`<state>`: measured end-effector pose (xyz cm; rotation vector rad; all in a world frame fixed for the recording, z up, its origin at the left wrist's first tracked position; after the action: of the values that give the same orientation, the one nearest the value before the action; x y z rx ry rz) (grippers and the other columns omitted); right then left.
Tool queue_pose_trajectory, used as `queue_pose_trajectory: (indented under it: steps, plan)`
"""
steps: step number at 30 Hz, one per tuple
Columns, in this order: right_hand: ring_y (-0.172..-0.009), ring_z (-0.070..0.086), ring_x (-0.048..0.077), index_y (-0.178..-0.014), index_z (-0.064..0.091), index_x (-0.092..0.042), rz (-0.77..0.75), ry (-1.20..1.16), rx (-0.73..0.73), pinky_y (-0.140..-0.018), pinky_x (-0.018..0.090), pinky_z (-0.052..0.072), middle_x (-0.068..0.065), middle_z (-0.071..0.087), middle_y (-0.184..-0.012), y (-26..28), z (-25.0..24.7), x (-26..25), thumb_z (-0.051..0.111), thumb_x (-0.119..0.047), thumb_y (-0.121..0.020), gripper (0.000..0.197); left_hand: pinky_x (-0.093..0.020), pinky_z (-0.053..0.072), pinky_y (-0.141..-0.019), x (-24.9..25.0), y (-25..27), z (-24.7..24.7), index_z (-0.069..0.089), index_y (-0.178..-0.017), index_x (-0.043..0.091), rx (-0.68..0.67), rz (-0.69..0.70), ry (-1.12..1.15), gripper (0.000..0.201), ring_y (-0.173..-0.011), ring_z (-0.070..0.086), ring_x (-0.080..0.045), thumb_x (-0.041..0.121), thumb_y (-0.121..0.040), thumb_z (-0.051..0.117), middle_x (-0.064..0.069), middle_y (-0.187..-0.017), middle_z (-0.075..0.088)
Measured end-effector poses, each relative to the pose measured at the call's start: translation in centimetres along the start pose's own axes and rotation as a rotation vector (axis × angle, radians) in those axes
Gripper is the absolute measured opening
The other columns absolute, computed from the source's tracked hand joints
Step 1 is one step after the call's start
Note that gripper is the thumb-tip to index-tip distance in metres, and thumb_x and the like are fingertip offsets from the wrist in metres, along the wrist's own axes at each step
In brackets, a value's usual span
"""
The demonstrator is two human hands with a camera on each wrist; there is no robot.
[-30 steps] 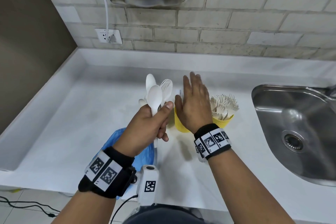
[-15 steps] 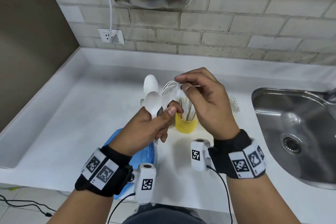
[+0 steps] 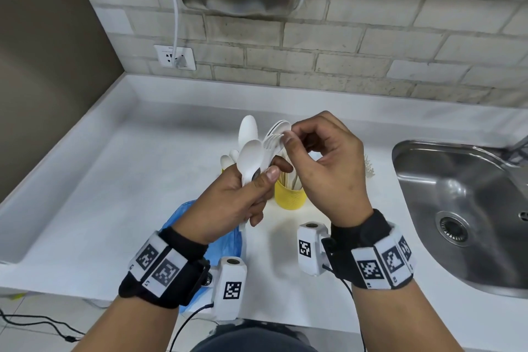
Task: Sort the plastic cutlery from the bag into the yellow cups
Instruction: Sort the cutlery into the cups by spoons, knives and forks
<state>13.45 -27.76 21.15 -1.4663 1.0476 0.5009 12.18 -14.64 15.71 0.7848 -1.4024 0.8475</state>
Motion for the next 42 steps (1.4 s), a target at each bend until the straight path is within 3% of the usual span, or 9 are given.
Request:
queue_pose_trajectory:
  steps: [4, 7, 12, 19, 21, 26, 31, 36, 42]
  plan:
    - [-0.068, 0.067, 0.017, -0.091, 0.070, -0.011, 0.118, -0.075, -0.096, -0.063, 0.037, 0.056, 0.004, 0.067, -0.088, 0.2, 1.6, 1.2, 0.069, -0.015, -0.093, 0.004, -0.027, 0.028, -0.048, -1.2, 0.3, -0.5, 0.050, -0.067, 0.027, 0.008, -0.070, 0.055, 0.038, -0.052, 0.018, -0.019, 0.037, -0.103, 0.051, -0.003, -0.064, 0.024]
    - [-0.063, 0.066, 0.014, -0.087, 0.071, -0.007, 0.121, -0.073, -0.155, -0.062, 0.027, 0.050, -0.001, 0.063, -0.083, 0.1, 2.0, 1.3, 0.066, -0.014, -0.096, 0.012, -0.025, 0.023, -0.047, -1.5, 0.4, -0.7, 0.042, -0.067, 0.020, 0.006, -0.088, 0.088, 0.042, -0.051, 0.015, -0.018, 0.040, -0.103, 0.051, -0.007, -0.065, 0.019]
    - [-0.073, 0.062, 0.023, -0.107, 0.071, -0.018, 0.167, -0.149, -0.126, -0.065, 0.021, 0.052, 0.013, 0.064, -0.099, 0.1, 1.4, 0.8, 0.064, -0.005, -0.092, 0.020, -0.033, 0.014, -0.050, -0.2, 0.7, 0.0, 0.066, -0.060, 0.039, -0.007, -0.089, 0.055, 0.048, -0.055, 0.010, -0.023, 0.038, -0.102, 0.043, -0.008, -0.066, 0.018]
    - [-0.074, 0.059, 0.022, -0.104, 0.075, -0.017, -0.054, 0.009, -0.169, -0.074, 0.042, 0.055, 0.005, 0.052, -0.103, 0.3, 1.0, -1.0, 0.076, -0.009, -0.091, 0.016, -0.024, 0.021, -0.046, -1.9, 0.6, -0.9, 0.047, -0.064, 0.023, 0.011, -0.098, 0.064, 0.045, -0.050, 0.017, -0.018, 0.048, -0.101, 0.054, -0.003, -0.063, 0.028]
    - [-0.074, 0.060, 0.023, -0.100, 0.076, -0.016, -0.056, 0.011, -0.160, -0.073, 0.041, 0.055, 0.006, 0.053, -0.103, 0.1, 0.7, -1.0, 0.077, -0.009, -0.090, 0.012, -0.023, 0.023, -0.046, -1.9, 0.6, -0.8, 0.059, -0.066, 0.030, 0.003, -0.091, 0.046, 0.042, -0.049, 0.018, -0.017, 0.043, -0.104, 0.051, 0.000, -0.062, 0.030]
    - [-0.078, 0.061, 0.019, -0.098, 0.069, -0.011, -0.039, -0.050, -0.090, -0.076, 0.033, 0.054, 0.011, 0.056, -0.104, -0.4, -0.6, -0.9, 0.070, -0.004, -0.094, 0.008, -0.023, 0.021, -0.044, -1.8, 0.6, -0.9, 0.065, -0.109, 0.018, 0.003, -0.077, 0.064, 0.030, -0.051, 0.018, -0.017, 0.042, -0.101, 0.049, -0.003, -0.068, 0.031]
    - [-0.087, 0.063, 0.024, -0.098, 0.060, -0.014, 0.099, -0.284, 0.103, -0.077, 0.048, 0.056, 0.010, 0.065, -0.101, -1.0, -3.2, 0.8, 0.061, -0.008, -0.098, 0.005, -0.028, 0.016, -0.046, -2.2, 0.7, -1.1, 0.061, -0.089, 0.011, 0.025, -0.086, 0.065, 0.038, -0.052, 0.016, -0.020, 0.046, -0.099, 0.051, -0.005, -0.066, 0.031]
    - [-0.082, 0.068, 0.035, -0.098, 0.054, -0.010, 0.254, -0.605, 0.127, -0.075, 0.049, 0.058, 0.016, 0.068, -0.102, -1.0, -3.2, 2.1, 0.052, -0.006, -0.103, 0.007, -0.029, 0.012, -0.048, -2.7, 0.7, -1.1, 0.060, -0.070, 0.030, 0.070, -0.147, 0.111, 0.029, -0.055, 0.013, -0.021, 0.044, -0.096, 0.056, -0.002, -0.061, 0.030]
    - [-0.068, 0.065, 0.032, -0.106, 0.044, -0.016, 0.270, -0.781, 0.272, -0.068, 0.042, 0.056, 0.016, 0.066, -0.086, -0.2, -3.9, 1.9, 0.039, -0.010, -0.111, 0.009, -0.028, 0.012, -0.047, -3.2, 0.5, -1.8, 0.062, -0.091, 0.018, 0.130, -0.119, 0.121, 0.022, -0.054, 0.011, -0.022, 0.035, -0.103, 0.056, -0.005, -0.064, 0.029]
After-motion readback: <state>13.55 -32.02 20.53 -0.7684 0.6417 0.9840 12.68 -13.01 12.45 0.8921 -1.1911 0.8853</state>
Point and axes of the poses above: each hand's wrist, its own y-axis away from the middle knuckle, its own z-axis out of the palm, x = y × z, the point moved 9 cm from there along -y, towards the middle knuckle
